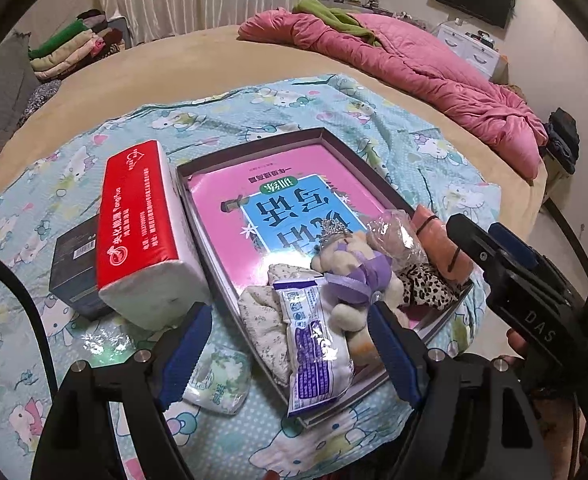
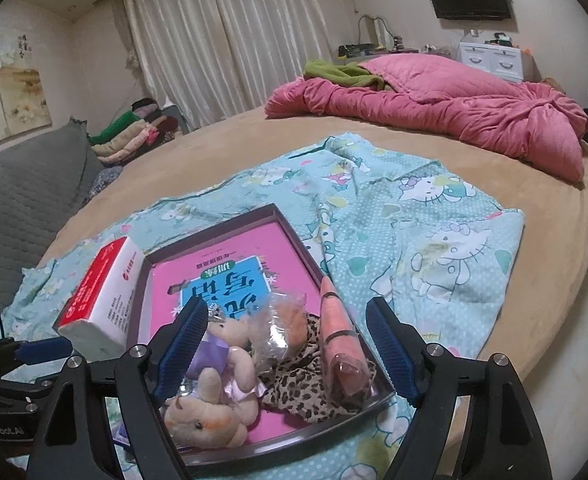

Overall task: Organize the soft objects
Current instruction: 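Move both open tools back toward the remaining items on the sheet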

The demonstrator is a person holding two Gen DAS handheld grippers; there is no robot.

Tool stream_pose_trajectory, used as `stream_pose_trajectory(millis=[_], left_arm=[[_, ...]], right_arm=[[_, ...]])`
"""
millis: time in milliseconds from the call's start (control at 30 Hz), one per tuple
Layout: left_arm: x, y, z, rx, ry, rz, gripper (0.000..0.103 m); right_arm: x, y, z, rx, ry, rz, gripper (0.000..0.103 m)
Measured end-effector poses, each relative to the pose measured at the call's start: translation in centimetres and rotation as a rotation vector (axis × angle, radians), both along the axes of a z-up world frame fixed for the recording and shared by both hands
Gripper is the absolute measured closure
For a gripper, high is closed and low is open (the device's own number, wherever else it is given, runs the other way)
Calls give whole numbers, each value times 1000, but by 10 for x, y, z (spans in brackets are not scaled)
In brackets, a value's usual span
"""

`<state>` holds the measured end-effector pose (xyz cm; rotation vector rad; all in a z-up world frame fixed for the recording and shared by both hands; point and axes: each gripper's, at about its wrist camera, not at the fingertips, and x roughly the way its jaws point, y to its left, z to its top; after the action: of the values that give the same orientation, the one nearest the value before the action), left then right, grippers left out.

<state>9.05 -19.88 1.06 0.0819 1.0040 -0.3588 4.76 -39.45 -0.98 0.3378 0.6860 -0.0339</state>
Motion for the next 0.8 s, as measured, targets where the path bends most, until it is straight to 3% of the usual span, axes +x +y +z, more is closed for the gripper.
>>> stream_pose_trajectory(millis=[800], left_arm=[[-26,33,30,-10,-38,10,23]], right_arm=[[-21,31,53,10,-38,16,20]])
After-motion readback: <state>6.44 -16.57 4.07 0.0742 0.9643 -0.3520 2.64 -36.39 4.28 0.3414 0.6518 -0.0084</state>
